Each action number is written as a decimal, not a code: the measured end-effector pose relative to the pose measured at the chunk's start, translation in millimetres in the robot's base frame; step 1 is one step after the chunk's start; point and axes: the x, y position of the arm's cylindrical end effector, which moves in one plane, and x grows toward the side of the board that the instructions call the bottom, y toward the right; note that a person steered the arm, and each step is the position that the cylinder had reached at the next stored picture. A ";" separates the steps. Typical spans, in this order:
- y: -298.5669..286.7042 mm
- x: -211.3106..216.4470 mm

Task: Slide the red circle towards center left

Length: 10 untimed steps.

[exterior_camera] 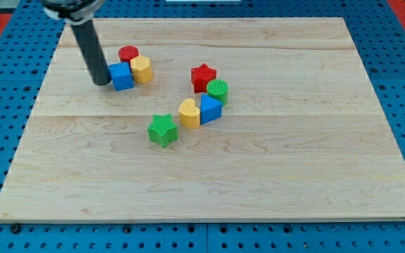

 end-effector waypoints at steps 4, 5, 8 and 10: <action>92.7 -91.5; 55.6 -60.6; 45.0 -38.9; 62.2 -34.4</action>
